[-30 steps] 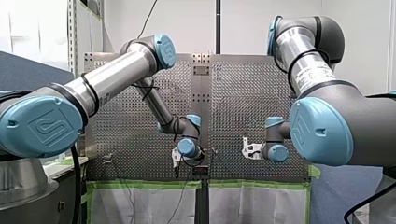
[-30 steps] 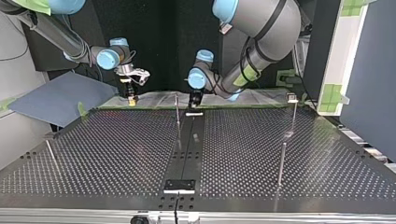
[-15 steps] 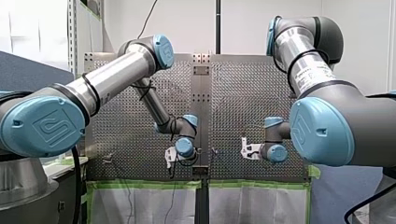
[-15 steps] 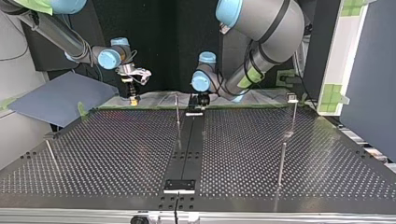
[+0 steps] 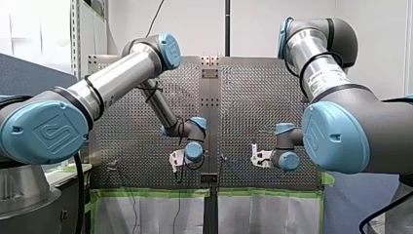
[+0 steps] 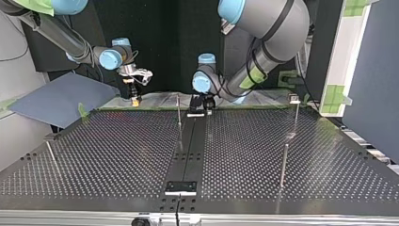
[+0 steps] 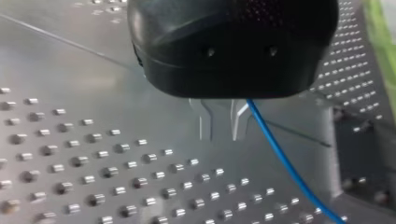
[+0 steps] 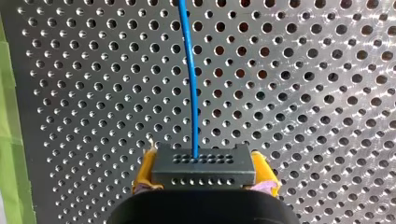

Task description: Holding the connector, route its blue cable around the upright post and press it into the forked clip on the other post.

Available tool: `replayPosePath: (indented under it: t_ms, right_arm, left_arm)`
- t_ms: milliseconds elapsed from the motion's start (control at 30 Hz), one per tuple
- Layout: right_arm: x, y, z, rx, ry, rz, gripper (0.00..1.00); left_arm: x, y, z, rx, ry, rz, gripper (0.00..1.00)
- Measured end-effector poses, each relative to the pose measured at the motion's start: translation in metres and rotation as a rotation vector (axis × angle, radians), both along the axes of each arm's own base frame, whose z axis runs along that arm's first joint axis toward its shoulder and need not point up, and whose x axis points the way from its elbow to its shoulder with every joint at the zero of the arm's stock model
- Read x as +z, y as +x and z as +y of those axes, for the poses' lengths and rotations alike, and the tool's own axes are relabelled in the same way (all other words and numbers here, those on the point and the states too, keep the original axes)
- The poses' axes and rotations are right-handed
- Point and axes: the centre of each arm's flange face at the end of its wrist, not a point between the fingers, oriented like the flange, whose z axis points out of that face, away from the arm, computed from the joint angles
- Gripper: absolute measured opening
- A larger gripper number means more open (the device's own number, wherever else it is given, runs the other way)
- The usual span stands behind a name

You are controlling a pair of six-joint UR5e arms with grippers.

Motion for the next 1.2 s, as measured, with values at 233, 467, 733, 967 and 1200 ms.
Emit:
replayPosePath:
  t_ms: [233,467,733,967,1200]
  right_arm:
    - [-0.009,-0.001,0.001,0.000,0.005,-0.001,0.00]
    - [-0.021,-0.003,0.001,0.001,0.017,0.003,0.00]
    - [-0.022,-0.003,0.001,0.004,0.024,0.006,0.00]
    - [-0.023,-0.001,0.002,0.015,0.028,0.003,0.00]
    - [-0.022,0.001,0.003,0.024,0.029,0.002,0.00]
  left_arm:
    - [0.036,0.001,0.011,0.076,-0.017,-0.064,0.24]
    - [0.064,-0.009,0.022,0.142,-0.031,-0.130,0.24]
    - [0.093,-0.026,0.031,0.189,-0.055,-0.189,0.24]
    - [0.130,-0.035,0.028,0.188,-0.064,-0.228,0.24]
    - [0.170,-0.039,0.020,0.162,-0.050,-0.280,0.24]
